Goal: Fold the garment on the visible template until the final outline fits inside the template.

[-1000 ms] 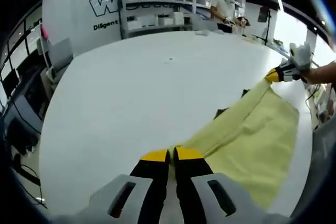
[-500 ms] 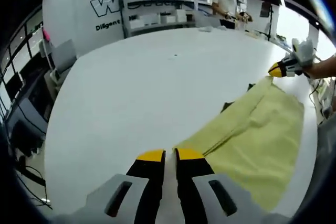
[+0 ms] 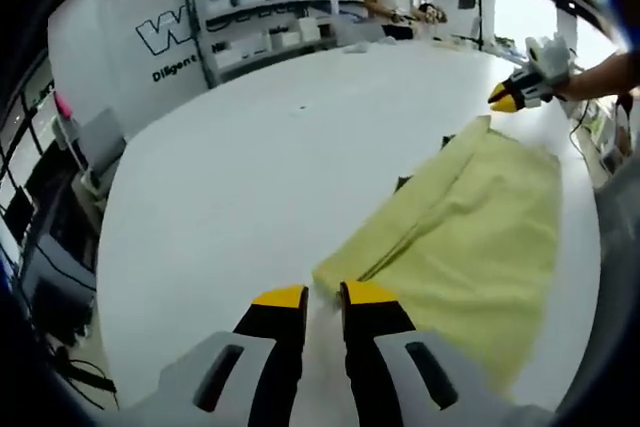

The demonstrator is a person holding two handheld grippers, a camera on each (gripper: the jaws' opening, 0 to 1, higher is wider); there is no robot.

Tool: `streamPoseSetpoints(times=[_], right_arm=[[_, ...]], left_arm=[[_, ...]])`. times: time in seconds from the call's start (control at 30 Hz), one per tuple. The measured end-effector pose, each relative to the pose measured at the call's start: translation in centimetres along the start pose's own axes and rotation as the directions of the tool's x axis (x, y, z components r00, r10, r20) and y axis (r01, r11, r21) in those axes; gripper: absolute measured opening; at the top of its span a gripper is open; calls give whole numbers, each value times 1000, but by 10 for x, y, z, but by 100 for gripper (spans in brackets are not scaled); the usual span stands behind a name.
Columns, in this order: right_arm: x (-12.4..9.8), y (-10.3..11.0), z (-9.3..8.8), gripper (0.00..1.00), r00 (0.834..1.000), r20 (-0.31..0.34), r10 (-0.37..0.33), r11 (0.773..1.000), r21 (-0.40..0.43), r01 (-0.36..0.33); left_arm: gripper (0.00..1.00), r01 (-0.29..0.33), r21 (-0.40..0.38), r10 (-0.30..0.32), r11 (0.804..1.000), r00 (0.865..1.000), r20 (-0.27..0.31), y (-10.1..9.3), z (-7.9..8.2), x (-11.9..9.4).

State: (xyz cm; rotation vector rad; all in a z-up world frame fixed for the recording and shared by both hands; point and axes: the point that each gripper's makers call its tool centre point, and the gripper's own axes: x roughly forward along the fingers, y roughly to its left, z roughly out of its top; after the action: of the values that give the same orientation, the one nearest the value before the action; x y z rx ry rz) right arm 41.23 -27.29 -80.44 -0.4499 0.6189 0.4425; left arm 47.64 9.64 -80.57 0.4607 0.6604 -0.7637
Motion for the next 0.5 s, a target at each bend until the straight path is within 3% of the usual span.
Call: streamPoseSetpoints(times=[0.23,0.5], right_arm=[[-1,2,-5,9,999,-16,31,999,-33,-31],[7,12,-9,10,995,-57,84,988,-126,-91]], left_arm=[[18,35,10,-35,999,999,-9,-2,-2,1],[20,71,106,-66,992,997,-48,-7,-8,6]])
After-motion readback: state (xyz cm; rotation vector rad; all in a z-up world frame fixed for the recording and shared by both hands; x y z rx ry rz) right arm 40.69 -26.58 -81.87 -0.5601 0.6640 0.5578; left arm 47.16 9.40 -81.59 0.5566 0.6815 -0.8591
